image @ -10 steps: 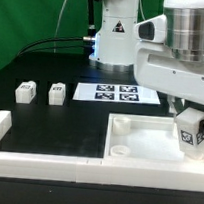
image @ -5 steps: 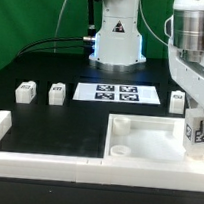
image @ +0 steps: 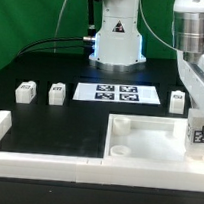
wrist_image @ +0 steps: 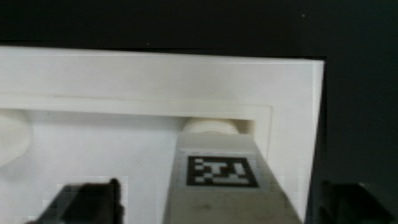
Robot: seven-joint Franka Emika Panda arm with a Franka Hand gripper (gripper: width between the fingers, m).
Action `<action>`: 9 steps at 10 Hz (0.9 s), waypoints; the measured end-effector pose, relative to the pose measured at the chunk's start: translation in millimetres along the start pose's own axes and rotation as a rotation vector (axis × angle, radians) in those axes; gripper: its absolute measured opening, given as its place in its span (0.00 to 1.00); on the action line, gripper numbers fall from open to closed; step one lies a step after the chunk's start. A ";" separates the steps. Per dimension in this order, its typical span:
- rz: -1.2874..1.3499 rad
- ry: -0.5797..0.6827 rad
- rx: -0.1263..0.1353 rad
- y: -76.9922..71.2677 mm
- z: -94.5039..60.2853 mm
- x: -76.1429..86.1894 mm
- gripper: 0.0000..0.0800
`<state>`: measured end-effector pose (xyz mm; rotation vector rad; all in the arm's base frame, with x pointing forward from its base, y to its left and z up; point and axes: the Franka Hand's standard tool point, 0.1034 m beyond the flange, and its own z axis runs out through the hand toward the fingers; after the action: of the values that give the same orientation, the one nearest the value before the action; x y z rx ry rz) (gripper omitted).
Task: Assemble one leg
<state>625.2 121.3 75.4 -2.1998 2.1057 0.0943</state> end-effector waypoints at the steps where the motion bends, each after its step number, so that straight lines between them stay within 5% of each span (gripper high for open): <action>1: -0.011 0.000 0.000 0.0 0.1 0.0 0.78; 9: -0.972 0.005 -0.017 0.9 -0.4 3.7 0.81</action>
Offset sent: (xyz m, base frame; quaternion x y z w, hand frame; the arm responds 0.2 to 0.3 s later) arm 0.0020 -0.0043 0.0027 -0.0251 -0.0051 -0.3104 0.9503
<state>624.5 117.5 75.4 -2.9278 0.8325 0.0274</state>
